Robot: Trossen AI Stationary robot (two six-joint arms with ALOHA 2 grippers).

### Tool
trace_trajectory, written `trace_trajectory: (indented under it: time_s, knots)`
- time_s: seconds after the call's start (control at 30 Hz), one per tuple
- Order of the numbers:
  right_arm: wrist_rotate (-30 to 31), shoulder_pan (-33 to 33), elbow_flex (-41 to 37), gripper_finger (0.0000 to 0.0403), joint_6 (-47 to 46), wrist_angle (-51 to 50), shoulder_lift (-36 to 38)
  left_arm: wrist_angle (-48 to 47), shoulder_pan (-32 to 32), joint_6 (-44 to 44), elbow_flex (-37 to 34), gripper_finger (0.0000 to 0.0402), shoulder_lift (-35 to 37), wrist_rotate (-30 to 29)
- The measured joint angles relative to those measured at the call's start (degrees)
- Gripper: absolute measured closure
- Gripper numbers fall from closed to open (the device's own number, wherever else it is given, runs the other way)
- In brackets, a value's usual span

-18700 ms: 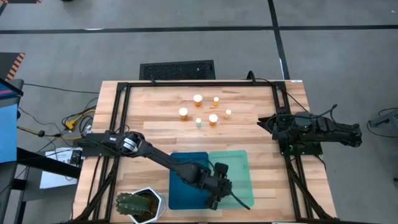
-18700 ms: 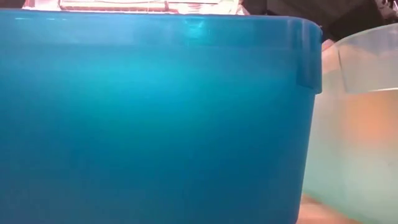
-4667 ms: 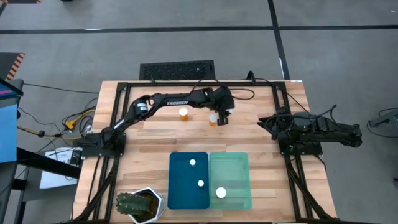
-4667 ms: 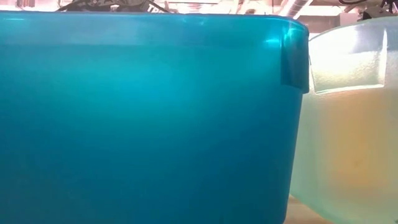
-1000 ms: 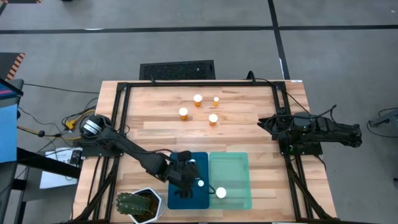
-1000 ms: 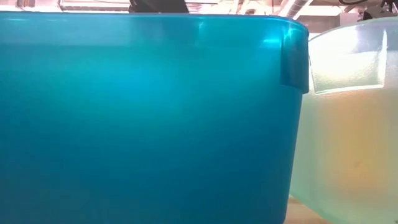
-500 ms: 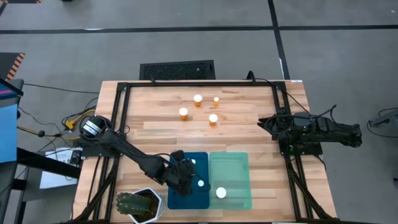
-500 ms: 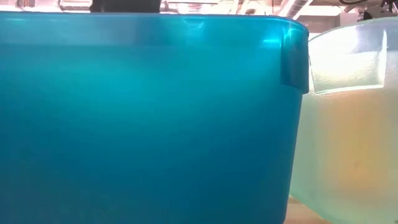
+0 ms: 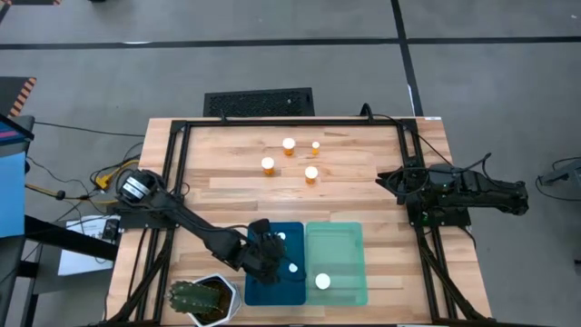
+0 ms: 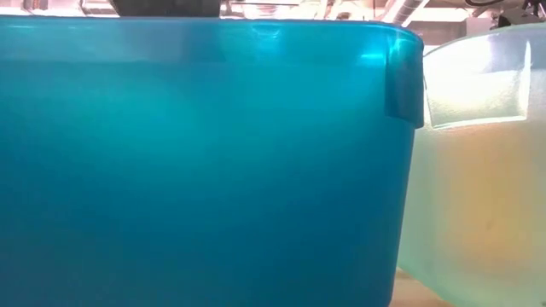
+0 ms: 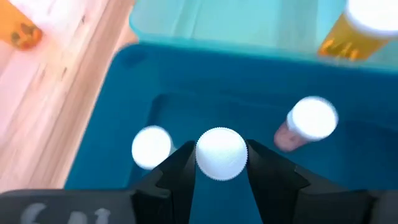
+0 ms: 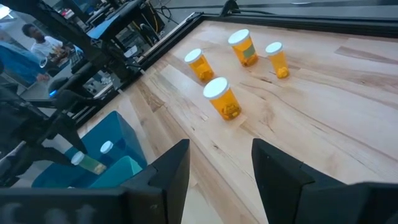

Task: Pick and place medicine bottles into bin by pill shape (circle, oval)
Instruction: Put the small yellow pill bottle into the blue bin

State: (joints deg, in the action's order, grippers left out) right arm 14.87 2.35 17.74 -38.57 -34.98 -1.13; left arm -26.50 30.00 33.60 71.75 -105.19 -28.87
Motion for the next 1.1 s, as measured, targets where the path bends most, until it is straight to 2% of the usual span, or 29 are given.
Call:
trace_trajectory:
  time_s: [0.23,0.57,0.87,1.1]
  knots:
    - [0.0,-0.02,0.0,0.0218,-0.02,0.04,0.02,7.04,-0.26,3.33,-4.46,0.0274,0.03,0.71]
    - [0.0,-0.02,0.0,0.0222,-0.02,0.04,0.02,6.99,-0.74,2.12,-4.46,0.0274,0.12,3.74]
    - [-0.02,-0.01,0.0,0.0219,-0.29,0.04,0.01,5.57,-0.74,-1.72,-4.46,0.0274,0.05,3.36]
    - [-0.13,-0.01,0.0,0.0221,-0.84,0.04,0.01,5.53,-0.76,-1.37,-4.46,0.0273,-0.6,3.09]
